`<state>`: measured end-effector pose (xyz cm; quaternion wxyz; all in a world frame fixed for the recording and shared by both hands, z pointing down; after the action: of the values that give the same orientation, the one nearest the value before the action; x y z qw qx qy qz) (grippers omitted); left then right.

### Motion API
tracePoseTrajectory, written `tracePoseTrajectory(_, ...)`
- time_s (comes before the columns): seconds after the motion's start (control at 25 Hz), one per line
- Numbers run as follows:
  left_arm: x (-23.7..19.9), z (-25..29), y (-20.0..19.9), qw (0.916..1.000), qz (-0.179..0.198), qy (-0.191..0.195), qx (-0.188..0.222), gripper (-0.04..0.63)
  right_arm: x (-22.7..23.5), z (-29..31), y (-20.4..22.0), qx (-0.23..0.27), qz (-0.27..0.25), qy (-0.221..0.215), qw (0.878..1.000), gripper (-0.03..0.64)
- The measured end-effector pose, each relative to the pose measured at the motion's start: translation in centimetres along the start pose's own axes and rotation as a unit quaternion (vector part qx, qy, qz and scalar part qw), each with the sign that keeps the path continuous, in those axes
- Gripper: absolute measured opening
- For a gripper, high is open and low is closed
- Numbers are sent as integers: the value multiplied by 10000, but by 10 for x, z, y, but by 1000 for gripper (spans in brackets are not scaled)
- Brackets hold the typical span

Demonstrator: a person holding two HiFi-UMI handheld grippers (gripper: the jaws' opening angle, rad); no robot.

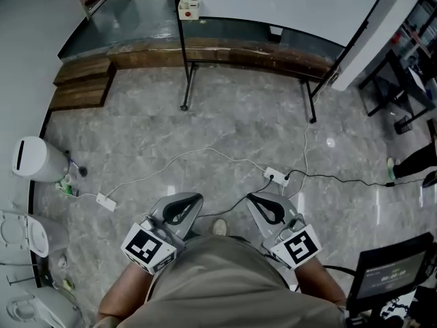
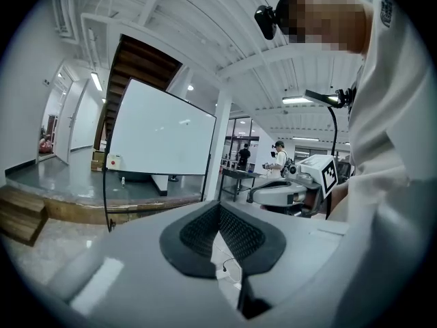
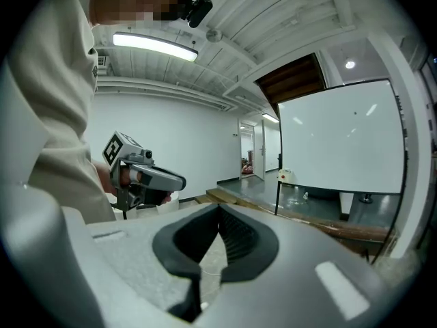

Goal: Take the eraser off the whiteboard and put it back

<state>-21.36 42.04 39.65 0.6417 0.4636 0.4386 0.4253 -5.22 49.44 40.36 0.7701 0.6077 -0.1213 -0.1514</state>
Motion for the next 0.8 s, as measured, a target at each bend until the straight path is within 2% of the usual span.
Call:
tracePoseTrajectory(0.12,-2,-6,4,9999,49,-119,-28,2,-4,1,7,-5,105,22,9999,3)
tracePoseTrajectory(0.36,-28,13,-19,9984,12,-565,-80,2,31,18,4,50,150,-183,9997,8)
tracePoseTrajectory(0.64,-79,-11,-25,9959,-15,-900,57,2,28,51,6,-24,64,-198,9998,8)
tracePoseTrajectory(0.8,-115,-27,-23,9956,-169,-903,172,2,14,83,1,-225,53,-193,9995,8)
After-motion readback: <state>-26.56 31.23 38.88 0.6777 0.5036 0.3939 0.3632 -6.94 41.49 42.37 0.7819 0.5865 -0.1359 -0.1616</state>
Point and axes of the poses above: the fingertips, and each gripper's own axes: z forward along the fingers, x to its right, y out of its underside, the point moved 5 cm from there along -z, backward along the fingers, and after that the axes turned 4 degrees about y, right-handed, at the moved point
